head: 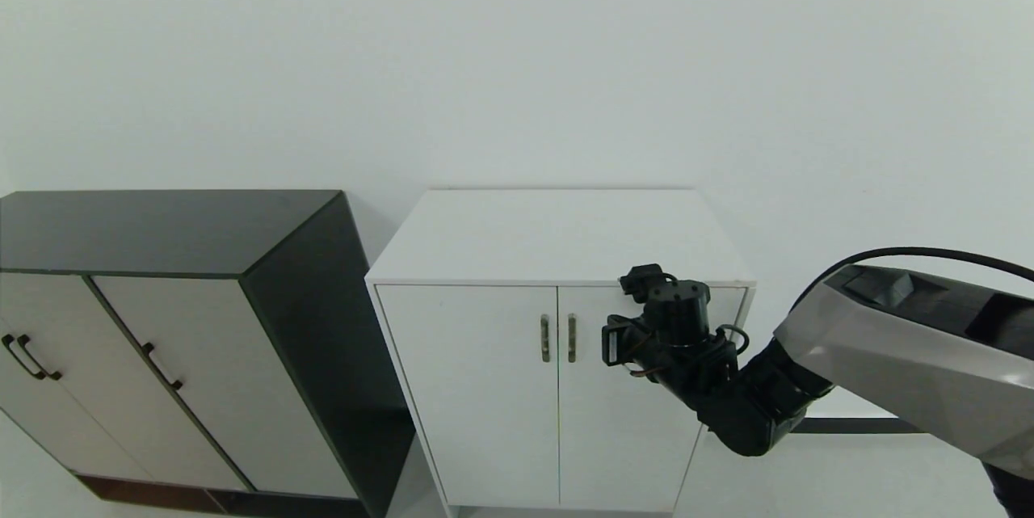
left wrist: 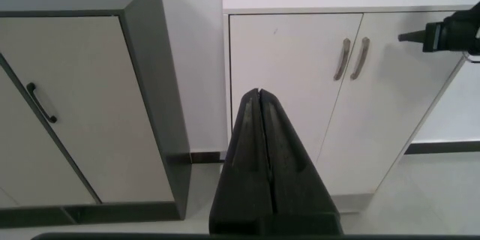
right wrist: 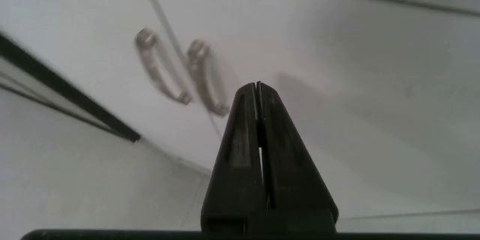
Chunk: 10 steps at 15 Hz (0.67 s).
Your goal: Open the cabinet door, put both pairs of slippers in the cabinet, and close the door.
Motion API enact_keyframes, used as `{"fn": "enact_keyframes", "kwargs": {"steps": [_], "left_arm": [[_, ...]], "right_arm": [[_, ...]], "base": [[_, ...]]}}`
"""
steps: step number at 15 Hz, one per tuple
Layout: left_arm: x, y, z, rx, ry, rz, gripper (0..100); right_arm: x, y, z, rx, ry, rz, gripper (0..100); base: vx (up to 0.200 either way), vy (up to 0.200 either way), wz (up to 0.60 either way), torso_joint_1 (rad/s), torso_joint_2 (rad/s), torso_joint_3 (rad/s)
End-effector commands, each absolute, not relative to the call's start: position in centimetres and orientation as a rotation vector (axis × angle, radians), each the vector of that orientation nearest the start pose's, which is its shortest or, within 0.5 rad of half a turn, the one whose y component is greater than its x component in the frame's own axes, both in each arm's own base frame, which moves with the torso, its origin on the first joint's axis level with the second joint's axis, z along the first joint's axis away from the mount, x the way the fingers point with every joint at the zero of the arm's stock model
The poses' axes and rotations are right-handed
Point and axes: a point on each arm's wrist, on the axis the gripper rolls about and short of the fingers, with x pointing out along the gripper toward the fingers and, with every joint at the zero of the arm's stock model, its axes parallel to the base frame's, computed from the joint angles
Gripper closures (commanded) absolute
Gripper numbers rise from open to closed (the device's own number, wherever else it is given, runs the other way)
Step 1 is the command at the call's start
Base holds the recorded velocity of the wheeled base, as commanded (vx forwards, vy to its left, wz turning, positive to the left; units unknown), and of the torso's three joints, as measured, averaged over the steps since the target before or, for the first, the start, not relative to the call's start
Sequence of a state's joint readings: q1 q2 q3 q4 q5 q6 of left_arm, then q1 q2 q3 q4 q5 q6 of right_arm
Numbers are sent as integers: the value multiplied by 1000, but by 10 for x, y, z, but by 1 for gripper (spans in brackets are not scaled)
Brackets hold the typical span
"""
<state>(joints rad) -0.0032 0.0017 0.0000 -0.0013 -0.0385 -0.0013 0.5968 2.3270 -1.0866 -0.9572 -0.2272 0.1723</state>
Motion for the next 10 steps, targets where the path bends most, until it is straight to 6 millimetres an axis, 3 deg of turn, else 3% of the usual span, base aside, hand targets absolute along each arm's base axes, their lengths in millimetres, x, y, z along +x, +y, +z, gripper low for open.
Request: {"fn": "enact_keyframes", "kwargs": {"steps": [1, 10], "left_arm": [[-23, -1, 76, -2, 0, -41, 100], [-23, -1, 76, -3, 0, -41, 100]], "right_arm": [[366, 237, 44, 56, 293, 332, 100], [375, 232, 44, 64, 281, 312, 100]], "base": [[0, 0, 0, 0, 0, 0], [0, 0, 0, 0, 0, 0]]}}
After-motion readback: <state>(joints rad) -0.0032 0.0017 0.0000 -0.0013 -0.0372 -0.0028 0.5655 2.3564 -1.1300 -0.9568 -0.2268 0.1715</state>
